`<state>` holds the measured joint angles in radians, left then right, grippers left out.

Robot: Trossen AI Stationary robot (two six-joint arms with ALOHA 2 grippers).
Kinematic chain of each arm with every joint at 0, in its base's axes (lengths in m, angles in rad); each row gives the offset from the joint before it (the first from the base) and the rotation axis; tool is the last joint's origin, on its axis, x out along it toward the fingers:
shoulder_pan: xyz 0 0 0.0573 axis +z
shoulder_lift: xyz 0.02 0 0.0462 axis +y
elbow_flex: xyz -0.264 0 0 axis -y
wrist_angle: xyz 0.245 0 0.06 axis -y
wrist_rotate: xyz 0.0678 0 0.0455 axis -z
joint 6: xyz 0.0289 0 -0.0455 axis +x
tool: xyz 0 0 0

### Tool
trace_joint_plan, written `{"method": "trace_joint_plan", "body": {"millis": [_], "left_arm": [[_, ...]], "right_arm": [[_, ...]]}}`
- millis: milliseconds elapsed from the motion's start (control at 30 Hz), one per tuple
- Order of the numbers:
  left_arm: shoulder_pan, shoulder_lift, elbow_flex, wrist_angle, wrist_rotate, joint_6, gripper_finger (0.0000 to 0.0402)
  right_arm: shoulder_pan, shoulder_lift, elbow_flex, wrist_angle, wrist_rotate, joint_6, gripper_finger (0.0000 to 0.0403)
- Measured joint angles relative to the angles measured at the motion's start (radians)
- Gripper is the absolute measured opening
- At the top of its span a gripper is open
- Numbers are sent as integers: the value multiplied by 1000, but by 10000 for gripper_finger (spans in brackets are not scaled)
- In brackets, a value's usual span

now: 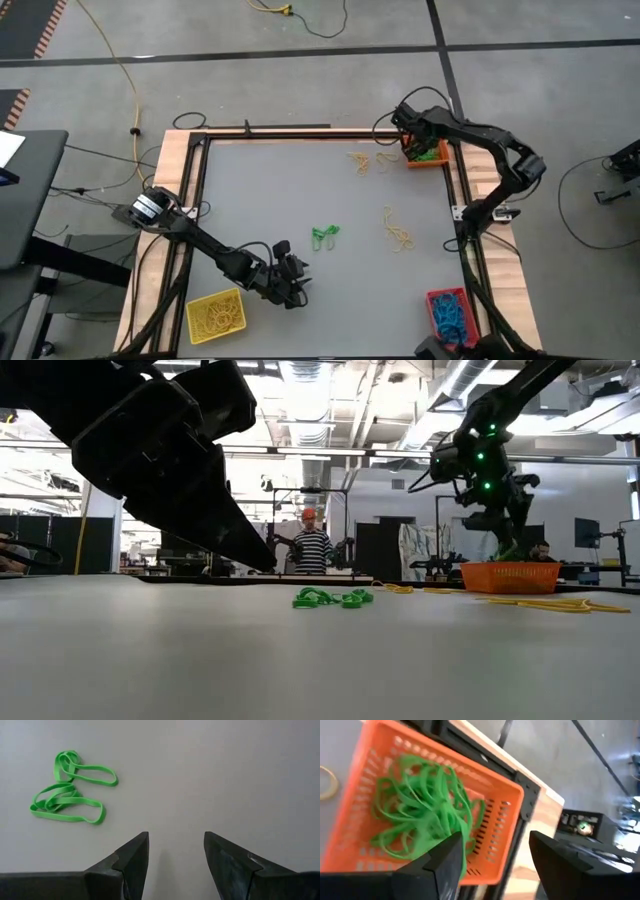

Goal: Sort rubber bands into baskets
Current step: Put the green rubber band into the orange bin

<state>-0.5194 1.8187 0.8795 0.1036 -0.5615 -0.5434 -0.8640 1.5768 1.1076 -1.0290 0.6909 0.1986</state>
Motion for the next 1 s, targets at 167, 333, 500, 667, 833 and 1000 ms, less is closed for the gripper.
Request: {"method": "trace_joint_plan", "body": {"millis": [167, 333, 500, 667, 833, 1000], "left_arm": [[-4, 0, 0, -1, 7, 0, 180], [-7, -1, 0, -1, 7, 16, 180], [-7, -1, 0, -3, 7, 16, 180], [-7, -1, 0, -8, 7, 16, 180], [-9, -1, 0, -8, 7, 12, 180], [-11, -1, 0, -8, 7, 12, 180]], "right_arm": [[7, 29, 0, -17, 24, 36, 250], [8, 49, 0, 21, -100, 38, 249], [20, 48, 0, 11, 0, 73, 249], [19, 48, 0, 16, -62, 59, 249], [18, 48, 0, 18, -121, 40, 249], [23, 48, 0, 40, -150, 39, 249]]}}
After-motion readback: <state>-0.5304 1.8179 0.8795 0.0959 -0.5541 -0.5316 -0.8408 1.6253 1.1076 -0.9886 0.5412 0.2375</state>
